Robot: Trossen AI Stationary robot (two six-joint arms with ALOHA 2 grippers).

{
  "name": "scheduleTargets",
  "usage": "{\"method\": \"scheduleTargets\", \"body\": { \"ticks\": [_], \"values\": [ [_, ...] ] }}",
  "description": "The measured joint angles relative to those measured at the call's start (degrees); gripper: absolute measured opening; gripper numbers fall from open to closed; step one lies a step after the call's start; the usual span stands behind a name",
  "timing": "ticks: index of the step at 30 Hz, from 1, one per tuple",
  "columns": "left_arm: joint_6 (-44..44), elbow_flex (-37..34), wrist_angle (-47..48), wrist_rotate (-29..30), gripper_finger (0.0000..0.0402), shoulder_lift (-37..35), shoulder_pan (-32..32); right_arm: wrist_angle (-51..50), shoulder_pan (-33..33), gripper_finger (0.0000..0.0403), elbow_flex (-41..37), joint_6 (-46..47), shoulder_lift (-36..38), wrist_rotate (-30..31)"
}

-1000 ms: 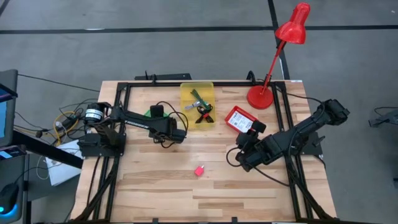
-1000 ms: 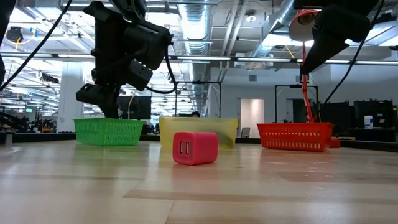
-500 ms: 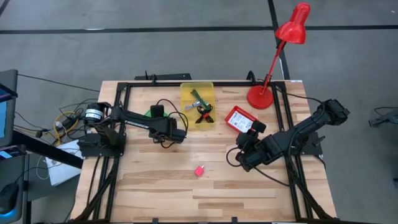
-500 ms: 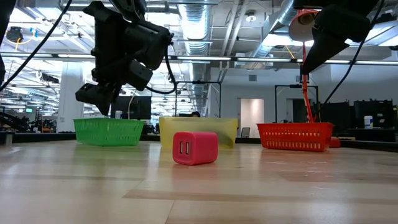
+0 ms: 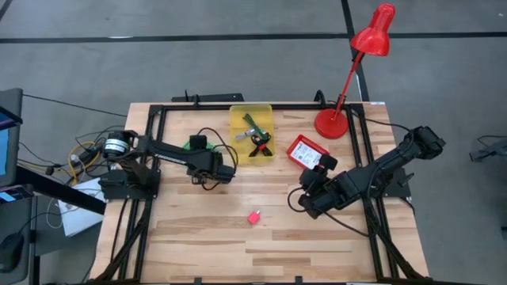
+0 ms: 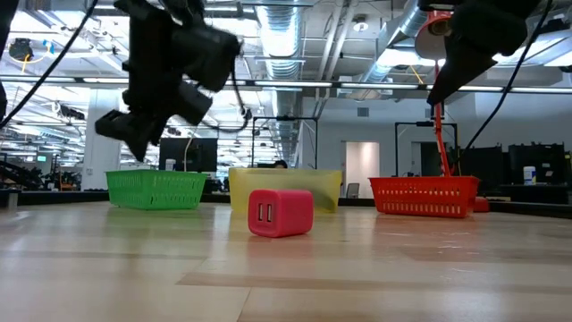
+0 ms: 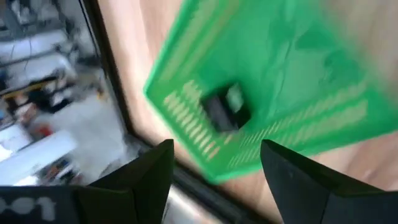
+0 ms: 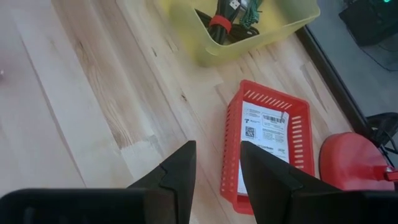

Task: Pick and place items into bin
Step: Put the pink charger adapter into the green bin

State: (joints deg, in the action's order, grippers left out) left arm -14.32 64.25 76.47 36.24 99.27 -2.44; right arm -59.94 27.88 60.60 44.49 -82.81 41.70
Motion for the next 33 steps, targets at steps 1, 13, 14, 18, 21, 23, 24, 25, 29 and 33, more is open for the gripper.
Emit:
{"method": "scheduleTargets", "body": {
  "ticks": [1, 13, 14, 18, 21, 23, 24, 25, 29, 33],
  "values": [
    [0.1, 0.0, -2.2, -0.2, 0.0231, -1.0, -0.6, 0.3, 0.0, 0.0121, 0.0, 0.0, 0.0, 0.0],
    [-5.3, 0.0, -39.9, -33.4, 0.0231, -20.2, -2.2, 0.6, 0.0, 0.0121, 0.0, -1.5, 0.0, 0.2],
    [-7.1, 0.0, -41.8, -34.3, 0.0231, -20.6, -2.2, 0.3, 0.0, 0.0121, 0.0, -1.5, 0.0, 0.2],
    [-13.6, 0.0, -45.7, -34.3, 0.0231, -20.5, -2.9, -1.6, 0.0, 0.0121, 0.0, -1.4, 0.0, 0.2],
    [-17.7, 0.0, -46.4, -33.0, 0.0231, -18.3, -3.5, -3.9, 0.0, 0.0121, 0.0, -0.2, 0.0, 0.4],
    [-20.6, 0.0, -46.5, -32.7, 0.0231, -16.5, -3.6, -5.8, 0.0, 0.0121, 0.0, 1.5, 0.0, 0.8],
    [-21.7, 0.0, -46.5, -32.7, 0.0231, -15.7, -3.6, -6.8, 0.0, 0.0121, 0.0, 2.5, 0.0, 1.4],
    [-22.4, 0.0, -46.4, -32.8, 0.0231, -14.8, -3.6, -7.8, 0.0, 0.0121, 0.0, 3.6, 0.0, 2.0],
    [-26.3, 0.0, -47.1, -33.9, 0.0231, -11.0, -3.5, -11.6, 0.3, 0.0121, 0.0, 7.9, 0.0, 2.2],
    [-26.8, 1.9, -46.4, -36.7, 0.0231, -7.4, -3.4, -13.4, 0.9, 0.0121, 0.0, 10.0, 0.0, 2.2]
  ]
}}
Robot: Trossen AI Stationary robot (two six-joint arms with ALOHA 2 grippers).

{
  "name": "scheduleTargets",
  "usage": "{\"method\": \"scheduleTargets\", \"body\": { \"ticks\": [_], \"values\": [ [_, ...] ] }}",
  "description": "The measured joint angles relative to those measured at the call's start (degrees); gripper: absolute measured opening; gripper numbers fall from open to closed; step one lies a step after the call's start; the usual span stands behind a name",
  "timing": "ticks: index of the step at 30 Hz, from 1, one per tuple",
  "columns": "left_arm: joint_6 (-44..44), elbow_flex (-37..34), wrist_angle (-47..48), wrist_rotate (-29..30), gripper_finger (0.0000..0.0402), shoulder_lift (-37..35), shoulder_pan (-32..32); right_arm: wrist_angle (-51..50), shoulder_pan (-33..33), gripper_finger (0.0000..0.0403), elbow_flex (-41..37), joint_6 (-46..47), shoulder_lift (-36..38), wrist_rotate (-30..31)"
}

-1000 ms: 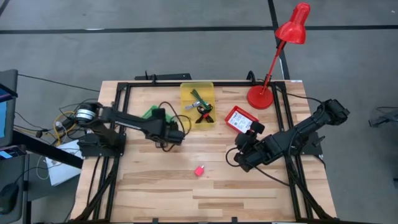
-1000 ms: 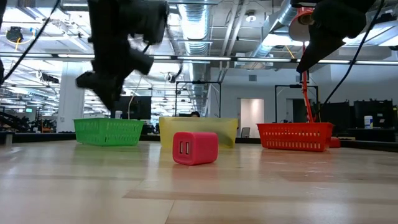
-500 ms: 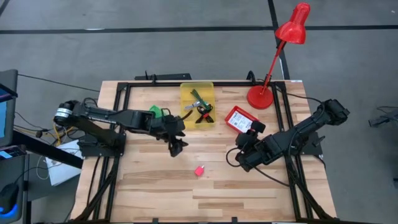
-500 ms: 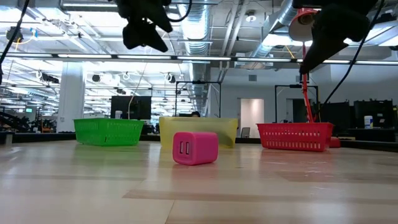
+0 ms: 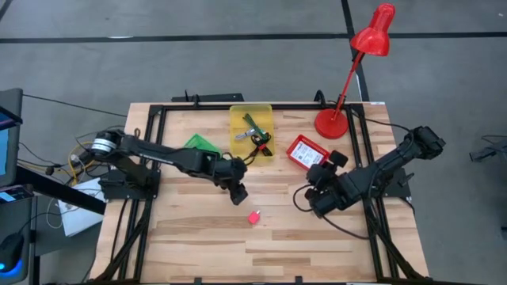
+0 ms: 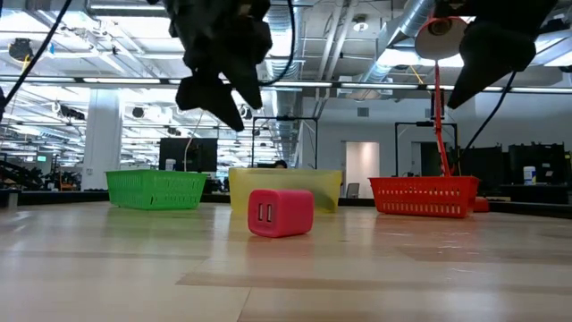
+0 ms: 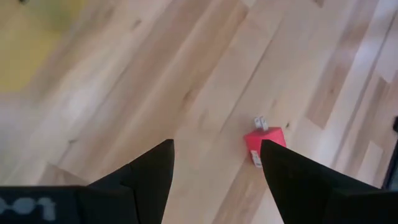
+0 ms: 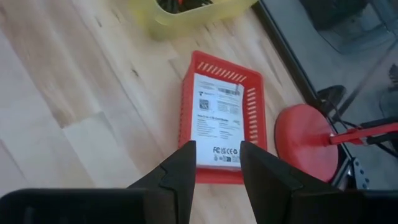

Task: Pick and place items into bin
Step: Put the pink charger adapter into the green bin

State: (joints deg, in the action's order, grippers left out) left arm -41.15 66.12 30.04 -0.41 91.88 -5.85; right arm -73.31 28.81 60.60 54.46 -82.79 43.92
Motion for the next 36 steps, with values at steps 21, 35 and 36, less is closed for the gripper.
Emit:
{"method": "scheduleTargets", "body": {
  "ticks": [21, 35, 36],
  "values": [
    [-2.5, 12.2, 7.4, -3.3, 0.0231, 10.6, -1.5, -4.5, 3.5, 0.0121, 0.0, 6.0, 0.0, 0.1],
    [-7.0, 12.4, 5.7, -0.2, 0.0231, 10.5, -5.7, -6.6, 5.2, 0.0121, 0.0, 9.2, 0.0, 1.2],
    [-7.3, 12.4, 5.5, -0.2, 0.0231, 10.5, -6.1, -6.6, 5.2, 0.0121, 0.0, 9.2, 0.0, 1.2]
  ]
}}
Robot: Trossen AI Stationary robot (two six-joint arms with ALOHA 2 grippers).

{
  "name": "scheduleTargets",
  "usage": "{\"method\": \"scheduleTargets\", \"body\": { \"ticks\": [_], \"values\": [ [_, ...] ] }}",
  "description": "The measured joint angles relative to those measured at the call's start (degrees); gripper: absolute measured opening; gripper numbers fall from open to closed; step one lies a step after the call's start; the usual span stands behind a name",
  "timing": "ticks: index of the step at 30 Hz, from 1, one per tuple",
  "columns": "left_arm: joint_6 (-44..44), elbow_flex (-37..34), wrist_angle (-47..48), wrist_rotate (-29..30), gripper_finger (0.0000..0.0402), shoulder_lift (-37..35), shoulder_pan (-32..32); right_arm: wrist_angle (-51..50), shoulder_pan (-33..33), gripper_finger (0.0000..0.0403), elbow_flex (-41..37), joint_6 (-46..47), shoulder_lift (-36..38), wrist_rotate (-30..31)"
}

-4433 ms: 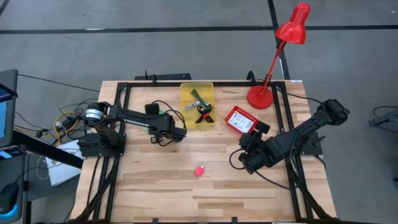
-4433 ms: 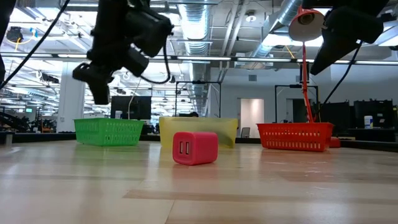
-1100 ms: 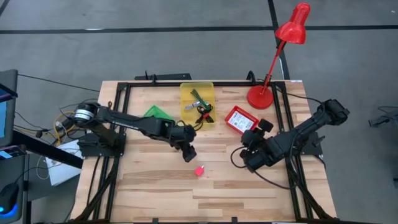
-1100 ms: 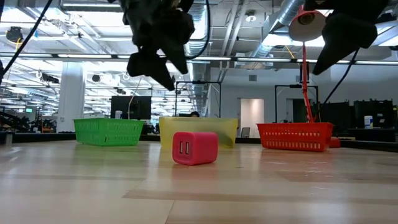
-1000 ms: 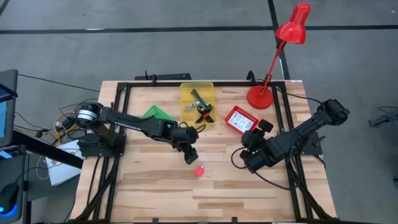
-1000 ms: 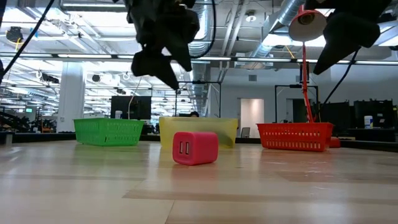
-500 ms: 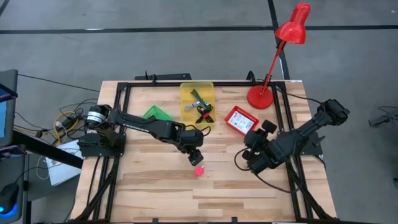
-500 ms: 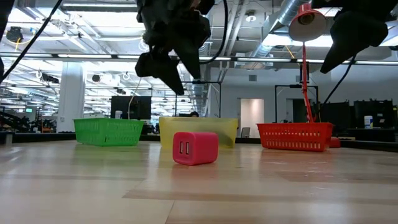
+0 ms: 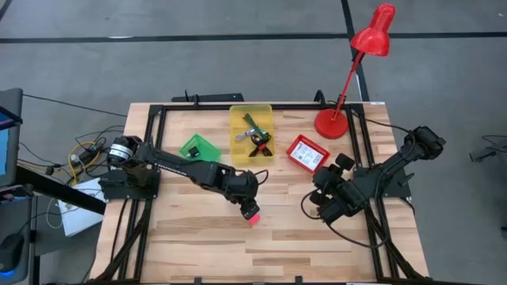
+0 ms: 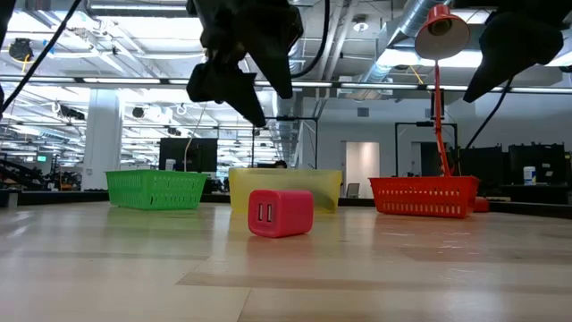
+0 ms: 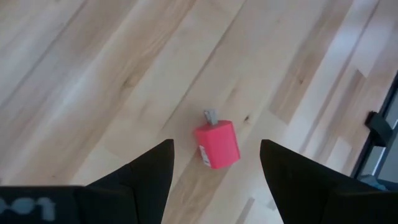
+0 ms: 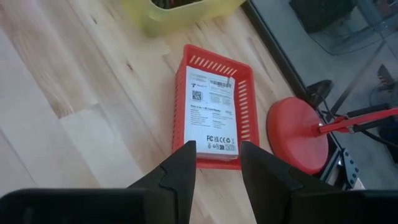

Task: Pick and place items into bin
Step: Put the pink charger adapter into the green bin

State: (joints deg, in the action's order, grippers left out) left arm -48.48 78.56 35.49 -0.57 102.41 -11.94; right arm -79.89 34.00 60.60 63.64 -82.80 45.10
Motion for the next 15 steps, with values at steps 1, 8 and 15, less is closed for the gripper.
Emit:
{"method": "scheduleTargets", "body": {
  "ticks": [1, 8, 15],
  "values": [
    [-0.4, 0.0, -0.2, 0.1, 0.0231, 0.0, -0.3, 0.1, 0.0, 0.0121, 0.0, 0.0, 0.0, 0.0],
    [-1.6, 2.8, 0.1, -0.9, 0.0231, 5.2, -2.3, 0.5, 0.0, 0.0121, 0.0, 0.0, 0.0, -0.1],
    [0.9, 9.0, 7.3, -1.9, 0.0231, 9.4, -1.9, 0.9, 0.0, 0.0121, 0.0, -0.1, 0.0, -0.5]
  ]
}}
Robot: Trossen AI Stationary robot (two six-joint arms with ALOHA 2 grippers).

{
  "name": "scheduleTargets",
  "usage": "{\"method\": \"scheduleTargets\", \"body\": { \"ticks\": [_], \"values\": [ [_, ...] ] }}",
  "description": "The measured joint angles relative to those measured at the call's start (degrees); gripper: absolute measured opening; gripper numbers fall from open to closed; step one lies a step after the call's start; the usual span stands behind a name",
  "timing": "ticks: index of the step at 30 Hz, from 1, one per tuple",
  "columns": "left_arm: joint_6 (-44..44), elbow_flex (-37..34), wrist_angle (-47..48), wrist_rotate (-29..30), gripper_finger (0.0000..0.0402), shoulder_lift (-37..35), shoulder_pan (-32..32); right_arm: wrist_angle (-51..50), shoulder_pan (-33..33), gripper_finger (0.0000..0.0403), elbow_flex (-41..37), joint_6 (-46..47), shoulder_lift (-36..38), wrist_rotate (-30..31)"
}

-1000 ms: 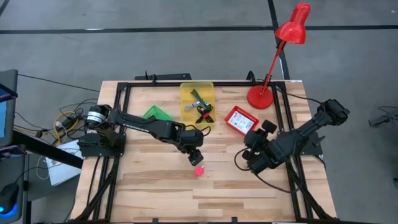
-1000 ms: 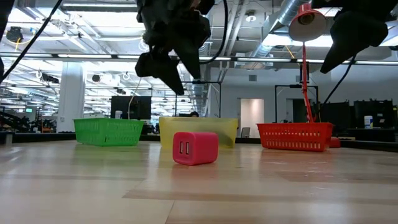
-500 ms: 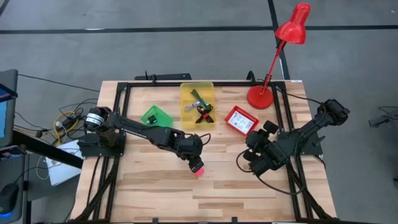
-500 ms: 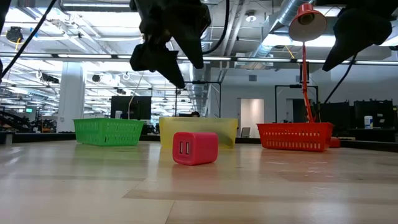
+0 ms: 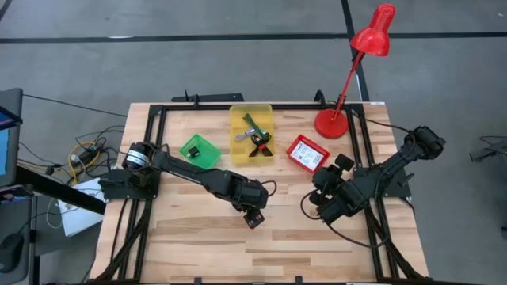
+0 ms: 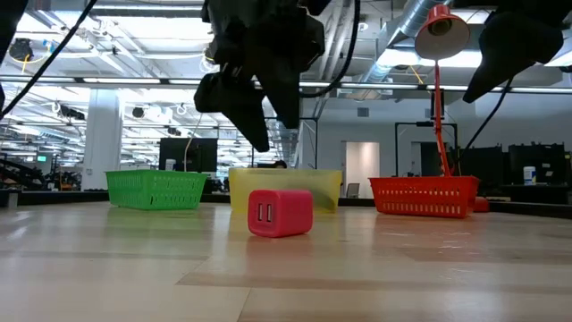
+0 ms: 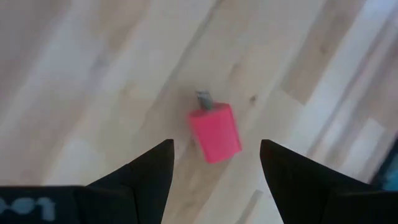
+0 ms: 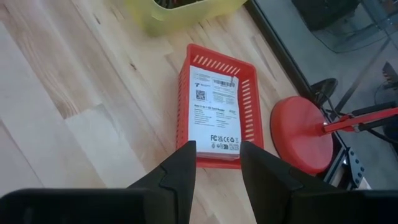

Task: Pick and place items into bin
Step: Put the pink charger adapter into the green bin

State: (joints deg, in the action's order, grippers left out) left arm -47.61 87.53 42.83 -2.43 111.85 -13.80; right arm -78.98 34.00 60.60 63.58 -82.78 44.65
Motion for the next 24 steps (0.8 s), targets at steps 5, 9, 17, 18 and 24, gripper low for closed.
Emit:
{"method": "scheduleTargets", "body": {
  "ticks": [5, 9, 17, 18, 24],
  "values": [
    [0.5, 0.2, 1.8, 2.4, 0.0231, -0.1, 0.8, -0.1, 0.0, 0.0121, 0.0, -0.1, 0.0, 0.1],
    [0.1, 0.2, 1.5, 2.7, 0.0231, 0.3, 0.7, -0.1, 0.0, 0.0121, 0.0, -0.5, 0.0, 0.3],
    [1.0, 0.2, 2.0, -1.0, 0.0231, 1.7, 0.7, 2.2, 0.6, 0.0121, 0.0, -0.6, 0.0, -0.6],
    [1.2, 0.1, 1.9, -1.4, 0.0231, 1.7, 0.7, 2.4, 0.8, 0.0121, 0.0, -0.6, 0.0, -1.1],
    [1.3, 0.2, 1.3, -1.4, 0.0231, 1.7, 0.7, 2.2, 1.2, 0.0121, 0.0, -1.1, 0.0, -5.6]
  ]
}}
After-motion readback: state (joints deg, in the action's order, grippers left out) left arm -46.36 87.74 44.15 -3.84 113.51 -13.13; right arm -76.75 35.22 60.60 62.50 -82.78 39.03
